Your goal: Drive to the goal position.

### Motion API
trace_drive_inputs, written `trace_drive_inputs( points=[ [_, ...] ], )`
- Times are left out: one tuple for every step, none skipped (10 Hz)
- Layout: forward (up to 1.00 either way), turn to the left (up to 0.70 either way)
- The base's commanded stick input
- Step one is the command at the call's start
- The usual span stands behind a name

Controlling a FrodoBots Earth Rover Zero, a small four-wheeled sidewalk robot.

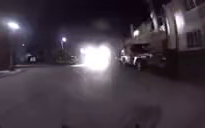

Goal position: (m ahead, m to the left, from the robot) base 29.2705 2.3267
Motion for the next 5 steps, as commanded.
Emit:
trace_drive_inputs(
  points=[
    [0.85, 0.00],
    [0.85, 0.00],
    [0.85, 0.00],
    [0.85, 0.00],
    [0.85, 0.00]
  ],
)
